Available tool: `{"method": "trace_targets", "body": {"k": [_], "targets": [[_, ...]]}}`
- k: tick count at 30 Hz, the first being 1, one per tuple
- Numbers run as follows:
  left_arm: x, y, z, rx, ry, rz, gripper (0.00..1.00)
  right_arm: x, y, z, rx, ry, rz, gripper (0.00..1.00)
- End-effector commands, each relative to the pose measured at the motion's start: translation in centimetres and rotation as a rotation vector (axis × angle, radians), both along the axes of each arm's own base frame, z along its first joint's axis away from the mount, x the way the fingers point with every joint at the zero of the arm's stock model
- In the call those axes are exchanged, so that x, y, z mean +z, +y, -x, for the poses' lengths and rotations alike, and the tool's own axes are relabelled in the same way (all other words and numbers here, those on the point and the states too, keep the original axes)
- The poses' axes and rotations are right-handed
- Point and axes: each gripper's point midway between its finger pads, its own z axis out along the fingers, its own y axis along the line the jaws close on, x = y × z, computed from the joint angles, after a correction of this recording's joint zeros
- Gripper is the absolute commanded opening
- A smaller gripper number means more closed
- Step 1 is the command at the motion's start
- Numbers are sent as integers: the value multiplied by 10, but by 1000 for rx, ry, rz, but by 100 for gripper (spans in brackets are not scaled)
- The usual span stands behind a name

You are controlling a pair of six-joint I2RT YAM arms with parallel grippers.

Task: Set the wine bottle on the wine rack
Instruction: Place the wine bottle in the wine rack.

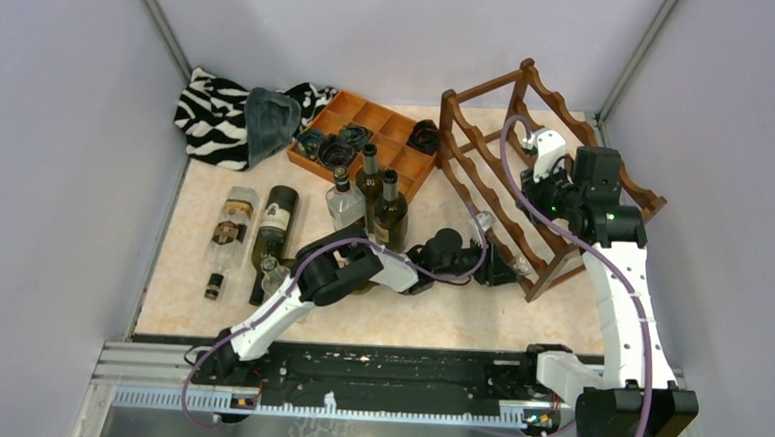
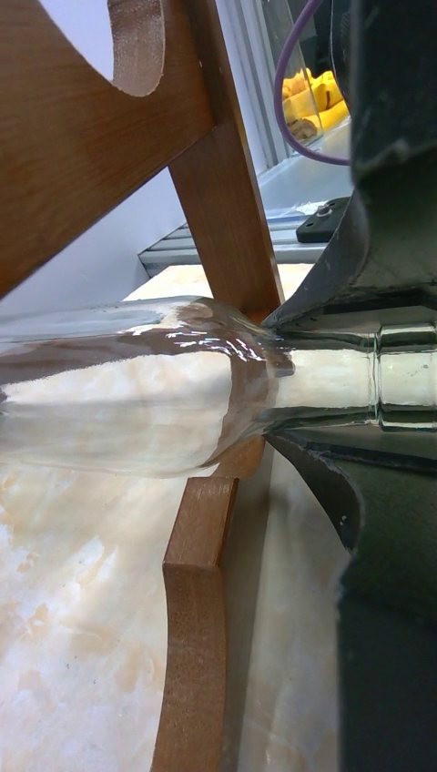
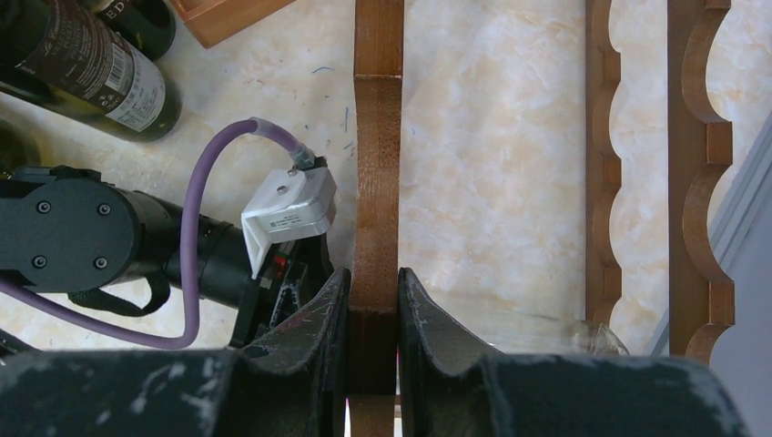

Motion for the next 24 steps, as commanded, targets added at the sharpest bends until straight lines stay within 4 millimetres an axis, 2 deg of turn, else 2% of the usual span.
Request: {"method": "trace_targets", "body": {"k": [1, 7, 15, 19, 24], "targets": [[-5, -5, -2, -2, 20, -8, 0, 5, 54, 19, 219, 30, -172, 0], [20, -4, -2, 8, -1, 76, 0, 3, 54, 19, 219, 34, -172, 0], [50, 9, 3, 15, -76, 171, 0, 3, 53, 18, 209, 29, -167, 0], [55, 11, 4, 30, -72, 187, 0, 2, 51, 17, 201, 28, -161, 0], [52, 11, 8, 57, -85, 180, 0, 0, 50, 15, 196, 33, -157, 0]]}}
